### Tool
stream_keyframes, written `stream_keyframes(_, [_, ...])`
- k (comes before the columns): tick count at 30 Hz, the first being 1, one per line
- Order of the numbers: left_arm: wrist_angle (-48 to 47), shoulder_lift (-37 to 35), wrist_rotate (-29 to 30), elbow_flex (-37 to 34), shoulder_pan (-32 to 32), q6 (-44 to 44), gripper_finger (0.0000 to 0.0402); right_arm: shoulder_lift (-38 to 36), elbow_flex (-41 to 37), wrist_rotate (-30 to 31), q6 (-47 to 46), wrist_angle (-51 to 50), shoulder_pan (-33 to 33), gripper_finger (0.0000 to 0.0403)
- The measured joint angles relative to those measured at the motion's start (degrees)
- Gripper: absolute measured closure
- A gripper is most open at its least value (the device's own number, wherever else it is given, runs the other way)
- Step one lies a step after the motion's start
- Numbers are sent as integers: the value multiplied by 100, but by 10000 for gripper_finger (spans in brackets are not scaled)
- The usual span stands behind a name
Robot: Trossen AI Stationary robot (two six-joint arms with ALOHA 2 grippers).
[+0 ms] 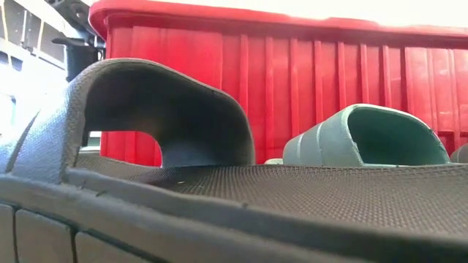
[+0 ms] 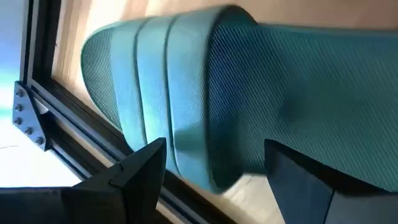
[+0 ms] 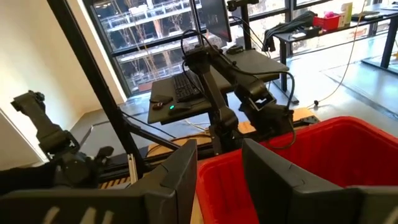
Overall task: Pick and place slides into bin
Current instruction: Put the green slipper into the red bin
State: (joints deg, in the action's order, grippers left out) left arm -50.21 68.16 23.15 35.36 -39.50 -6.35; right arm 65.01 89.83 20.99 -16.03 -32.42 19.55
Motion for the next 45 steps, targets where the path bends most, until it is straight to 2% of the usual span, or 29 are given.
stream_keyframes(7, [87,148,-513,6,81,169,164,0,1,22,-2,0,0,284])
stream_keyframes(16, [-73,157,-546,175,428,322,163,0,2,163,-2,0,-4,284])
stream_keyframes(21, [338,164,22,89,596,132,163,0,2,387,-2,0,-4,284])
stream_keyframes(24, [343,208,35,-121,594,129,163,0,2,416,-18,2,-4,284])
stream_keyframes(29, [878,365,251,-441,583,216,163,-2,2,596,-145,5,-4,284])
stream_keyframes(35, [1059,563,1412,-500,572,319,169,4,4,624,-216,50,-7,284])
stream_keyframes(39, [1335,575,1554,-509,499,315,217,55,6,756,-249,70,-7,284])
stream_keyframes(45, [1422,614,1487,-508,372,197,380,157,8,794,-348,58,-7,284])
